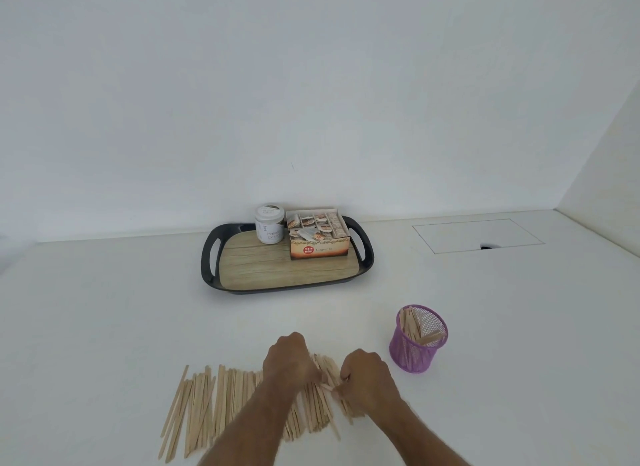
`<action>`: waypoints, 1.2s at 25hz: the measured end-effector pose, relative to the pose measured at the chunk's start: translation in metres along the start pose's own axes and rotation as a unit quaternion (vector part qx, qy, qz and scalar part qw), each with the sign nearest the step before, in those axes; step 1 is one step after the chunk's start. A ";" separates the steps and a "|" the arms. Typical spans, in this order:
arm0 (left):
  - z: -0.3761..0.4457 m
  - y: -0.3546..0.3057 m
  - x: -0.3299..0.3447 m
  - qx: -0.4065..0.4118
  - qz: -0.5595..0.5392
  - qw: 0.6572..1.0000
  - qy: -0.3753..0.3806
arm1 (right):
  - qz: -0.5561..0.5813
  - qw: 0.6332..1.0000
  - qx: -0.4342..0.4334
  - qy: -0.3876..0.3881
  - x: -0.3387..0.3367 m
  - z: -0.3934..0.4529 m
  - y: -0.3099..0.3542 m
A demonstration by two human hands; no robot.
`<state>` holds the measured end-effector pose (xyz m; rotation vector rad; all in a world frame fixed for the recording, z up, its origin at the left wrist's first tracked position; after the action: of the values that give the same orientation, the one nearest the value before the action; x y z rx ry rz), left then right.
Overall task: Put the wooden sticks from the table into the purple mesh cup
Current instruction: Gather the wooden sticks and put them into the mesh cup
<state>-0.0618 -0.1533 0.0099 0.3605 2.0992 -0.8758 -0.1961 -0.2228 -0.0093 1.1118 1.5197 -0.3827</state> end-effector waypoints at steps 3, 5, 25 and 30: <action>0.001 0.001 0.000 -0.013 -0.012 1.000 -0.003 | -0.009 1.000 -0.005 -0.011 0.003 0.003 -0.001; 0.002 0.002 0.001 -0.019 -0.032 0.999 -0.002 | -0.002 1.000 -0.011 -0.007 0.002 0.003 -0.002; 0.004 0.015 -0.005 -0.057 -0.224 0.973 0.004 | 0.089 0.996 0.006 -0.019 -0.005 -0.004 -0.022; 0.002 0.014 -0.009 -0.050 -0.249 0.967 0.003 | 0.241 0.969 0.026 -0.052 -0.022 -0.005 -0.026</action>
<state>-0.0472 -0.1440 0.0093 -0.2328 2.2682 -1.0434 -0.2224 -0.2413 0.0036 1.4322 1.1054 -0.1413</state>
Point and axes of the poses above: each hand's wrist, its own z-axis towards the middle knuckle, its own x-axis out of the palm, y = z × x, the point moved 3 cm from there along z, towards the middle knuckle, and after that the axes turned 4 degrees about -z, right-handed, at the moved point
